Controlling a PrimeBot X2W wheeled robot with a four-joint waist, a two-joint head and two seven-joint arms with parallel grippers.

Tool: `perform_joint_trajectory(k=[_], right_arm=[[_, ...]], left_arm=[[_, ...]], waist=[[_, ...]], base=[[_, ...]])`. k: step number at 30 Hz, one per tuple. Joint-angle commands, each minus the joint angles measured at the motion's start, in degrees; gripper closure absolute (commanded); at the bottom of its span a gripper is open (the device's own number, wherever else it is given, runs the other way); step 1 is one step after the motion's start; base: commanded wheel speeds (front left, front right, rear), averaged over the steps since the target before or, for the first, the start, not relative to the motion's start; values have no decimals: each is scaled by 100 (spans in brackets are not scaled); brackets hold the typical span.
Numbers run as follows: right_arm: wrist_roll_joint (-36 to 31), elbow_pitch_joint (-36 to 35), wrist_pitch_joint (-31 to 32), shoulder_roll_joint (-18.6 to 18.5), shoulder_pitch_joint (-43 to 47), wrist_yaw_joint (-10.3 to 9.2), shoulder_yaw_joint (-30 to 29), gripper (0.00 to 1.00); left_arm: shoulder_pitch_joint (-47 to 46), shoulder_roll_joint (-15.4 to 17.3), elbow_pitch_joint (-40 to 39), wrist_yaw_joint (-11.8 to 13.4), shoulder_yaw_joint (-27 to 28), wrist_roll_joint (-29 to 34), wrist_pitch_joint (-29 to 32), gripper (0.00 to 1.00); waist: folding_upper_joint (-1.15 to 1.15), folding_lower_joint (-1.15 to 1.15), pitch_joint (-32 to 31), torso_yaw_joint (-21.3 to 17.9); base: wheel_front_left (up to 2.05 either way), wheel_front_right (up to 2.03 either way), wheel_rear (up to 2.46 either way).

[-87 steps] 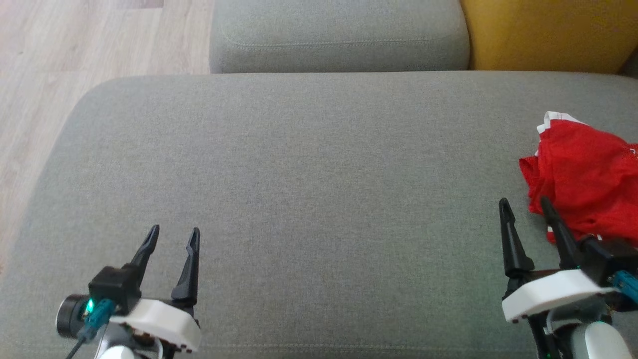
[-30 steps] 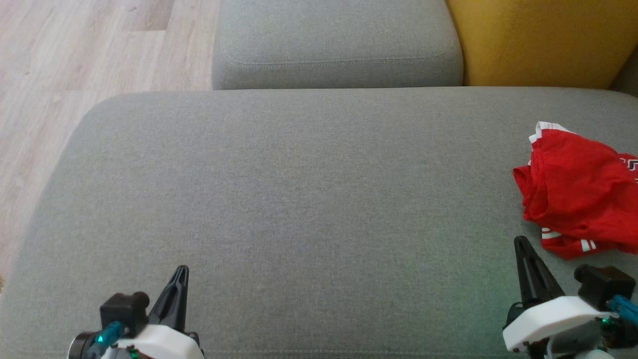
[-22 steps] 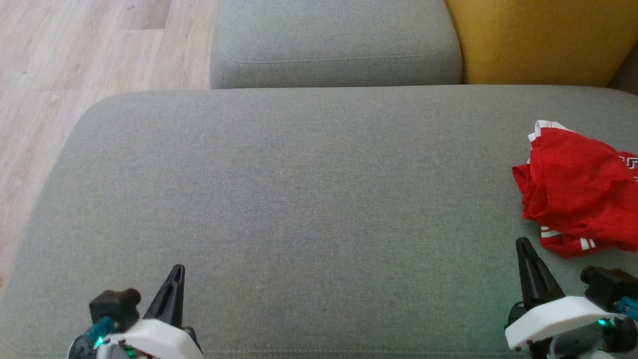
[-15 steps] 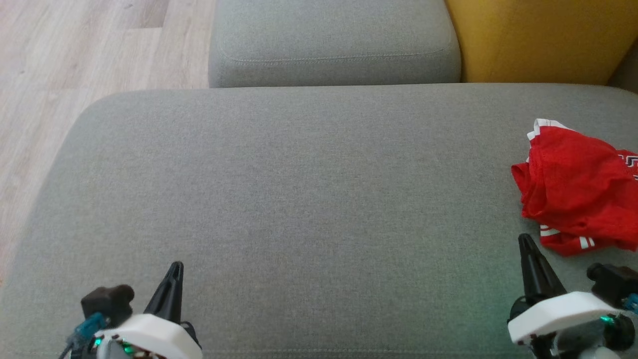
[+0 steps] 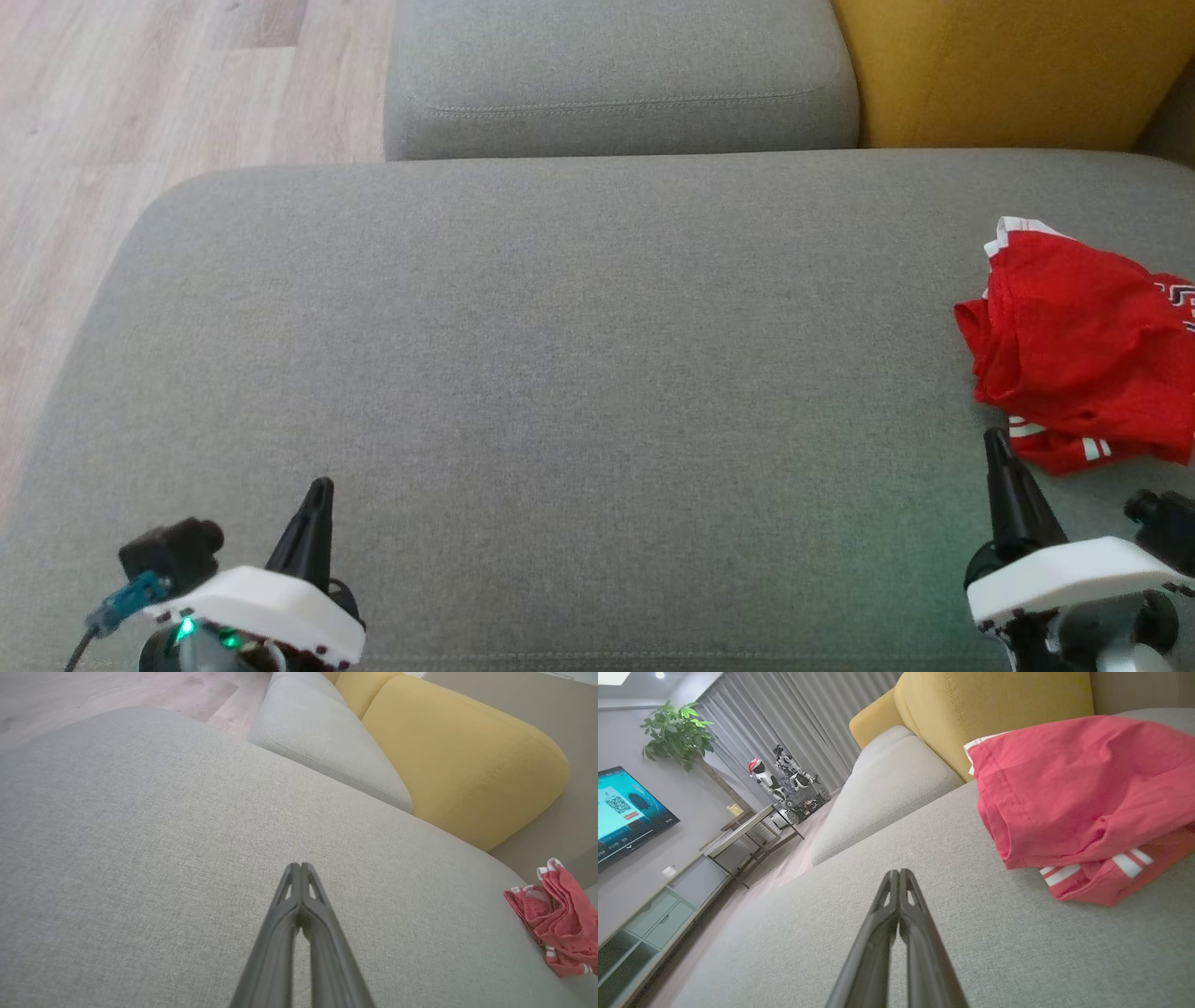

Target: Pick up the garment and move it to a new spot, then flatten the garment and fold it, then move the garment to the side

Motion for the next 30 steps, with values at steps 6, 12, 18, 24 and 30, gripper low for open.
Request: perform_joint_trajectory(k=[6,12,18,24,30], right_arm=[[532,-99,50,-17,-356,-10,-21,100],[931,-37,67,-19,-414,-12,-43,100],[1330,25,85,-20,-471,-13,-64,100],[1727,87,102,-22,-529,-15,-86,100],[2059,138,116,-23,-577,-16,-103,100]], left_arm=[[-362,-37,-111,-139,351,-434,91,100],[-402,-122,-72,-236,499,-773,173,100],[-442,-208,-32,-332,648,-1111,256,100],[-483,-295,10,-428,798,-1447,340,100],[-518,-368,45,-509,924,-1727,410,100]], waist=[[0,0,21,-19],[0,0,41,-37],[0,0,60,-54],[0,0,79,-72],[0,0,95,-87]], base=[[0,0,0],[0,0,0],[0,0,0],[0,0,0],[0,0,0]])
